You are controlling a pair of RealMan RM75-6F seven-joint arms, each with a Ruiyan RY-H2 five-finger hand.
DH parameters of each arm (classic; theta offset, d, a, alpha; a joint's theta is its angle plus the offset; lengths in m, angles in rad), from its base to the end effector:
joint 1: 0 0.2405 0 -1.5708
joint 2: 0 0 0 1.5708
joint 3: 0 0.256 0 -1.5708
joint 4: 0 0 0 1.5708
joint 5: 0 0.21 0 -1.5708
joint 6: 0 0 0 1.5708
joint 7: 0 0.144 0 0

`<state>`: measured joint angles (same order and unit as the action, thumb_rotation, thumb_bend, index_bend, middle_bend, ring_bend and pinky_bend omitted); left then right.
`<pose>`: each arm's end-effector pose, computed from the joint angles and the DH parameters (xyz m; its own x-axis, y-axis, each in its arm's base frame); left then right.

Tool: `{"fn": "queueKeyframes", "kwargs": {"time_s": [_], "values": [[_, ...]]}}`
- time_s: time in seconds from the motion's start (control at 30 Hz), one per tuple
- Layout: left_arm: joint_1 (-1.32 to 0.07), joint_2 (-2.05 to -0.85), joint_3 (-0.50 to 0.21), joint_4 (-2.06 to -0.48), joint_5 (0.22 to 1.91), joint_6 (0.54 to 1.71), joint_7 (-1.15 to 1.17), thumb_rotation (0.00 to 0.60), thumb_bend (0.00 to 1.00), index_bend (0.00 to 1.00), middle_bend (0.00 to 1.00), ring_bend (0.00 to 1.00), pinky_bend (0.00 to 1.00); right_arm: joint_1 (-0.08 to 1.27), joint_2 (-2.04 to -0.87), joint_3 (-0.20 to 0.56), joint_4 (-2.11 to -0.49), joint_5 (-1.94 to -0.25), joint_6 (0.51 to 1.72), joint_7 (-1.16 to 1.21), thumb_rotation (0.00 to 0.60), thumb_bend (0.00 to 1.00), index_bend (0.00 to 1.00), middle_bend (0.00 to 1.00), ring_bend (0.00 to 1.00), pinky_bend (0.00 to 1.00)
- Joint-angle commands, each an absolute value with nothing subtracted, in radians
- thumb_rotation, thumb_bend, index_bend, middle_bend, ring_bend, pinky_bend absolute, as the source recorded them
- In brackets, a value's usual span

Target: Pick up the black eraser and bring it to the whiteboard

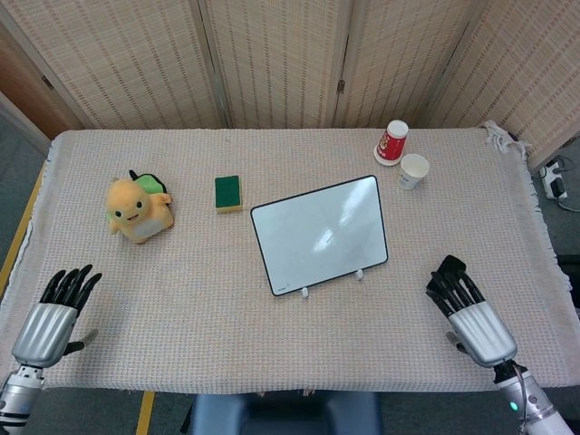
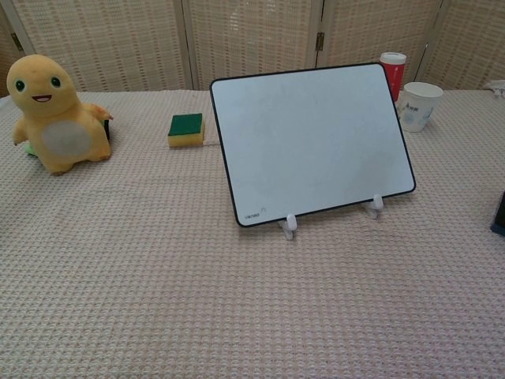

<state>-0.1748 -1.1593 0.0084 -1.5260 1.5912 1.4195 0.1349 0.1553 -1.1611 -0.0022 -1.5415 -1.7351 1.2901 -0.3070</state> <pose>-0.3051 0.1964 0.1325 0.5730 0.0559 0.8176 0.8106 -0.1858 -0.5554 -0.2958 -0.1839 0.1064 0.7226 -0.1025 0.6836 -0.6700 -0.3470 0.6562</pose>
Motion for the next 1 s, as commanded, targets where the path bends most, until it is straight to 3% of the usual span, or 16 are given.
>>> {"fn": "queueKeyframes", "kwargs": {"time_s": [0.03, 0.27, 1.0], "values": [[-0.186, -1.165, -0.003, -1.520, 1.560, 1.390, 0.144, 0.600, 0.23, 0.00, 0.00, 0.00, 0.00, 0.225, -1.085, 0.031, -1.587, -1.664, 1.181, -0.354, 0.600, 0.25, 0.21, 0.00, 0.00, 0.00], [-0.213, -1.174, -0.031, -1.504, 1.488, 1.326, 0.137, 0.600, 0.23, 0.00, 0.00, 0.00, 0.00, 0.270, -1.041, 0.053, -1.565, -1.572, 1.100, -0.437, 0.600, 0.25, 0.21, 0.00, 0.00, 0.00], [-0.282, -1.212, -0.062, -1.417, 1.385, 1.192, 0.098, 0.600, 0.23, 0.00, 0.00, 0.00, 0.00, 0.415, -1.191, 0.034, -1.279, -1.496, 0.914, -0.399, 0.600, 0.25, 0.27, 0.00, 0.00, 0.00]]}}
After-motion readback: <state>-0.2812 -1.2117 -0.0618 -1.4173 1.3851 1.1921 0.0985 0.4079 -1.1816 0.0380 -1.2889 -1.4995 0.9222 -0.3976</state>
